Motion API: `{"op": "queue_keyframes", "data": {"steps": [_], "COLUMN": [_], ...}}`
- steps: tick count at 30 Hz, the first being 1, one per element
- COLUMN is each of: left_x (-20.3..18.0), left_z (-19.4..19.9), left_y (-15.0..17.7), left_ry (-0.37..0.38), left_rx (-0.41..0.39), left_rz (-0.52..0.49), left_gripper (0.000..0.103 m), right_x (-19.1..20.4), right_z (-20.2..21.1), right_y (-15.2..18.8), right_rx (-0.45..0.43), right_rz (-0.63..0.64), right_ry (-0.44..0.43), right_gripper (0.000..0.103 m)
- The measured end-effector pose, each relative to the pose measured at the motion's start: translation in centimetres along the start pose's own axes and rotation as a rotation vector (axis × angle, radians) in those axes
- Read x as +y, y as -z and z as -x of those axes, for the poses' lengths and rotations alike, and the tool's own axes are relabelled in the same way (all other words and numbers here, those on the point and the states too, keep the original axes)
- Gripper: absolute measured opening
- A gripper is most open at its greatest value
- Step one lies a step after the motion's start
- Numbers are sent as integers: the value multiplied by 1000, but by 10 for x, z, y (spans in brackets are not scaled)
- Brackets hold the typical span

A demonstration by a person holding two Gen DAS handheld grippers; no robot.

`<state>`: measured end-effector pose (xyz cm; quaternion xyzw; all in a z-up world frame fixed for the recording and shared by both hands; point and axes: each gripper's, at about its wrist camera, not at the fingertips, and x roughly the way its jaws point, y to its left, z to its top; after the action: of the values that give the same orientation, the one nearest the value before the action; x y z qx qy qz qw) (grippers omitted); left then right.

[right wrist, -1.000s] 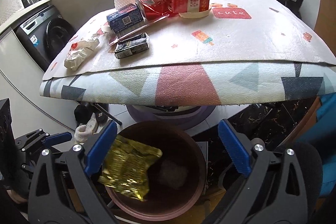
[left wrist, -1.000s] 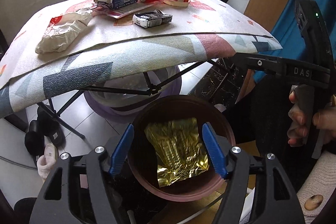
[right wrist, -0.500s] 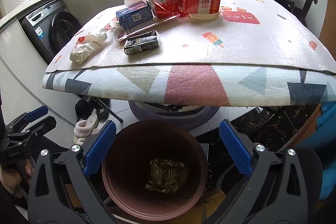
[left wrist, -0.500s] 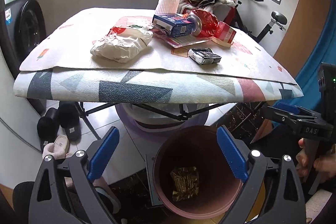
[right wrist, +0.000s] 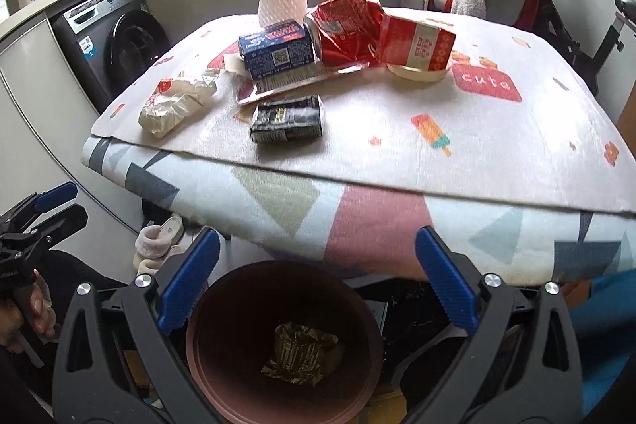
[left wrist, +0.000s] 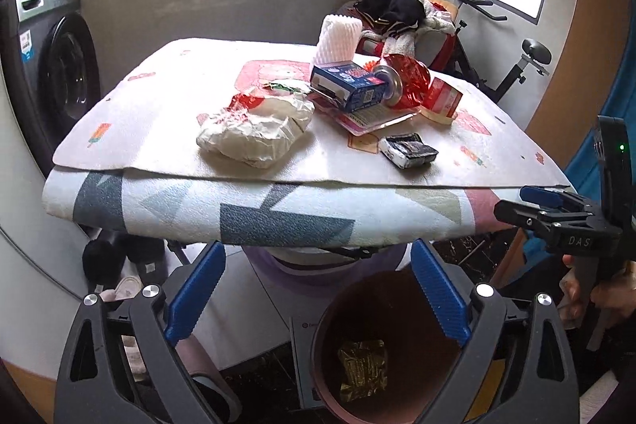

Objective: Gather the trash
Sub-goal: 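Grasp the red-printed white plastic bag with the left tool while the right grasps the black tissue pack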

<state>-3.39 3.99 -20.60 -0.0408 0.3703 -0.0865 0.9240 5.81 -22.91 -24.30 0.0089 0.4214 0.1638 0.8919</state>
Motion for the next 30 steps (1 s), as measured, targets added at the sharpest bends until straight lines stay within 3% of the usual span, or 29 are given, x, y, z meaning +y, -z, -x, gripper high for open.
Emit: {"op": "queue_keyframes", "data": {"steps": [11,20,30], "left_x": [37,53,56], "left_z": [-10,-26,-46], "left_y": [-31,-44,-64], "left_ry": [-48,-58,-47], "left_rx": [-13,-1,-1], "left_rz": [46,67,12], "left_gripper": [92,93,93], "right_x": [34,35,35], "right_z": [-56,-101,-120], "right_y": [-61,-74,-76], "right_rx": [32,91,141], "right_rz": [128,137,123], "right_ry": [-20,-3,-17], "right_gripper": [97,97,96]}}
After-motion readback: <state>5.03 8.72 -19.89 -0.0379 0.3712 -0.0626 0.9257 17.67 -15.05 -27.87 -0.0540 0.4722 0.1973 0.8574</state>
